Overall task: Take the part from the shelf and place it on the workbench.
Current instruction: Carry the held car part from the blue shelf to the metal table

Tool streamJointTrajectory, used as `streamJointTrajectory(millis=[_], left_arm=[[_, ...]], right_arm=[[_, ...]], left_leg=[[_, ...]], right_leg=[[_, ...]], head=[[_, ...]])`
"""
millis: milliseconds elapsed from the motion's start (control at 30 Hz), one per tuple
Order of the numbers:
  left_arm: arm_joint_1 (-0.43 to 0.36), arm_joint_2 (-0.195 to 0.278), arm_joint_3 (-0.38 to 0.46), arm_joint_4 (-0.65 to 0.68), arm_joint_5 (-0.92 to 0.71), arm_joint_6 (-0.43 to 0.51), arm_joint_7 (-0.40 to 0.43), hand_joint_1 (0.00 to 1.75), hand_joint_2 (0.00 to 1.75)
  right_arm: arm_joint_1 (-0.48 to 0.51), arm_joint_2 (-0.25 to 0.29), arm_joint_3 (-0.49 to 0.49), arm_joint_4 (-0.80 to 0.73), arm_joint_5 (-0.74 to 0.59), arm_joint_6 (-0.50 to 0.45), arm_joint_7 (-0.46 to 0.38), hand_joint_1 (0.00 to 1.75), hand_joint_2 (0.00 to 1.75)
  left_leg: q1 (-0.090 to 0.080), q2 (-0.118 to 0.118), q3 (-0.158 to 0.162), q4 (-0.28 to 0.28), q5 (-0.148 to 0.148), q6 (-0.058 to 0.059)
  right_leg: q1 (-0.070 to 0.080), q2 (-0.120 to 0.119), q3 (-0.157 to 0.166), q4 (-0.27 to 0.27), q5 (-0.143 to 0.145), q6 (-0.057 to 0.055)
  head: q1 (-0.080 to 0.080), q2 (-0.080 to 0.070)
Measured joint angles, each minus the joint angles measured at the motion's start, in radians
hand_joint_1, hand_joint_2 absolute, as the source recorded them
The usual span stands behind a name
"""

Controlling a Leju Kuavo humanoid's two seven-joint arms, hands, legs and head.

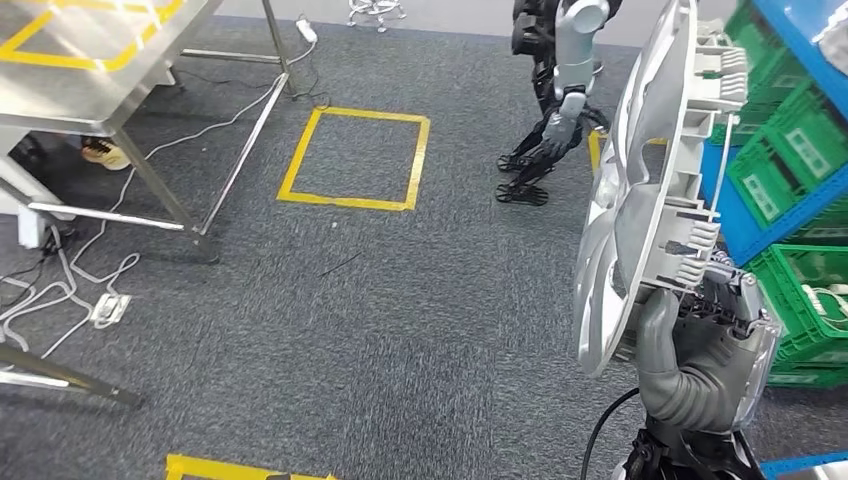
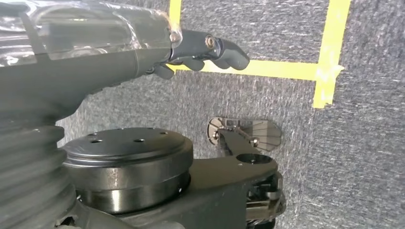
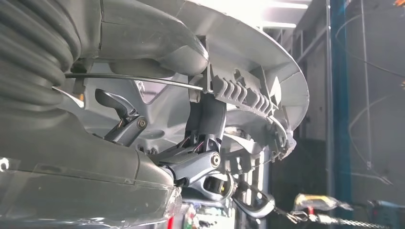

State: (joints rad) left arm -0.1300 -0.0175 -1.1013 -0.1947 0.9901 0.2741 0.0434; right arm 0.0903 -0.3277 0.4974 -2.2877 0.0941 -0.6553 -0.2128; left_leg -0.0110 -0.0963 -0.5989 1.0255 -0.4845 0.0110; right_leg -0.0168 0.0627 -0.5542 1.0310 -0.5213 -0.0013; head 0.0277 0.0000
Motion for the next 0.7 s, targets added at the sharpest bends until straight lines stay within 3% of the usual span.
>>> streamJointTrajectory(millis=[67, 133, 200, 267, 300, 333, 367, 433, 500, 533, 600, 667, 700], left_arm=[[0.002, 0.001, 0.0, 0.0, 0.002, 0.002, -0.006, 0.0, 1.75], [0.004, 0.002, 0.0, 0.0, 0.004, 0.004, -0.013, 0.0, 1.75], [0.002, 0.004, 0.0, 0.0, 0.004, 0.006, -0.018, 0.0, 1.75], [0.001, 0.004, 0.0, 0.0, 0.005, 0.007, -0.021, 0.0, 1.75], [0.002, 0.005, 0.0, 0.0, 0.005, 0.009, -0.022, 0.0, 1.75], [0.003, 0.006, 0.0, 0.0, 0.005, 0.011, -0.022, 0.0, 1.75], [0.003, 0.008, 0.0, 0.001, 0.005, 0.014, -0.022, 0.0, 1.75], [0.002, 0.013, 0.0, 0.001, 0.005, 0.019, -0.021, 0.0, 1.75], [0.001, 0.017, 0.0, 0.001, 0.005, 0.019, -0.02, 0.0, 1.75], [0.0, 0.018, 0.0, 0.001, 0.004, 0.019, -0.02, 0.0, 1.75], [0.001, 0.022, 0.0, 0.001, 0.003, 0.019, -0.018, 0.0, 1.75], [0.0, 0.028, 0.0, 0.001, 0.003, 0.022, -0.017, 0.0, 1.75], [-0.001, 0.032, 0.0, 0.0, 0.004, 0.024, -0.018, 0.0, 1.75]], right_arm=[[-0.007, 0.001, 0.0, 0.004, -0.007, 0.003, -0.004, 1.75, 1.75], [-0.014, 0.003, 0.001, 0.008, -0.012, 0.005, -0.006, 1.75, 1.75], [-0.017, 0.005, 0.001, 0.011, -0.015, 0.006, -0.009, 1.75, 1.75], [-0.019, 0.008, 0.001, 0.014, -0.02, 0.008, -0.014, 1.75, 1.75], [-0.021, 0.009, 0.002, 0.016, -0.023, 0.01, -0.017, 1.75, 1.75], [-0.024, 0.012, 0.002, 0.018, -0.025, 0.01, -0.02, 1.75, 1.75], [-0.027, 0.014, 0.003, 0.019, -0.026, 0.011, -0.022, 1.75, 1.75], [-0.034, 0.02, 0.004, 0.02, -0.028, 0.01, -0.024, 1.75, 1.75], [-0.038, 0.024, 0.006, 0.02, -0.034, 0.009, -0.027, 1.75, 1.75], [-0.039, 0.025, 0.006, 0.021, -0.039, 0.008, -0.03, 1.75, 1.75], [-0.042, 0.028, 0.008, 0.024, -0.049, 0.007, -0.042, 1.75, 1.75], [-0.047, 0.03, 0.01, 0.026, -0.054, 0.006, -0.054, 1.75, 1.75], [-0.052, 0.031, 0.011, 0.027, -0.055, 0.006, -0.058, 1.75, 1.75]], left_leg=[[0.003, -0.012, -0.008, -0.002, 0.005, -0.012], [-0.001, 0.029, -0.019, 0.017, -0.012, -0.023], [0.0, 0.088, -0.06, 0.105, -0.067, -0.032], [0.008, 0.099, -0.121, 0.23, -0.121, -0.041], [0.013, 0.099, -0.138, 0.264, -0.127, -0.045], [0.016, 0.1, -0.136, 0.261, -0.113, -0.048], [0.019, 0.106, -0.113, 0.22, -0.084, -0.05], [0.015, 0.149, -0.04, 0.085, -0.022, -0.05], [0.005, 0.185, 0.001, 0.004, -0.002, -0.039], [0.0, 0.185, 0.003, -0.003, -0.006, -0.032], [0.0, 0.159, 0.002, -0.007, -0.003, -0.017], [0.003, 0.133, 0.005, -0.011, 0.0, -0.003], [0.004, 0.12, 0.006, -0.012, 0.002, 0.003]], right_leg=[[0.001, -0.009, 0.004, -0.014, -0.002, -0.004], [0.0, -0.028, 0.008, -0.025, 0.006, -0.013], [0.0, -0.052, 0.012, -0.033, 0.01, -0.019], [0.001, -0.078, 0.012, -0.033, 0.008, -0.02], [0.001, -0.09, 0.013, -0.033, 0.007, -0.02], [0.001, -0.102, 0.014, -0.033, 0.006, -0.018], [0.0, -0.113, 0.016, -0.033, 0.004, -0.015], [0.002, -0.13, 0.023, -0.032, -0.002, -0.007], [0.005, -0.148, 0.027, -0.029, -0.008, 0.004], [0.006, -0.158, 0.029, -0.029, -0.01, 0.008], [0.002, -0.172, 0.035, -0.029, -0.017, 0.018], [-0.003, -0.135, 0.021, 0.013, -0.051, 0.026], [-0.005, -0.107, -0.002, 0.066, -0.082, 0.027]], head=[[0.001, 0.0], [-0.004, 0.0], [-0.016, 0.0], [-0.027, 0.0], [-0.03, 0.0], [-0.033, 0.0], [-0.036, 0.0], [-0.041, 0.0], [-0.042, 0.0], [-0.041, 0.0], [-0.038, 0.0], [-0.033, 0.0], [-0.028, 0.0]])
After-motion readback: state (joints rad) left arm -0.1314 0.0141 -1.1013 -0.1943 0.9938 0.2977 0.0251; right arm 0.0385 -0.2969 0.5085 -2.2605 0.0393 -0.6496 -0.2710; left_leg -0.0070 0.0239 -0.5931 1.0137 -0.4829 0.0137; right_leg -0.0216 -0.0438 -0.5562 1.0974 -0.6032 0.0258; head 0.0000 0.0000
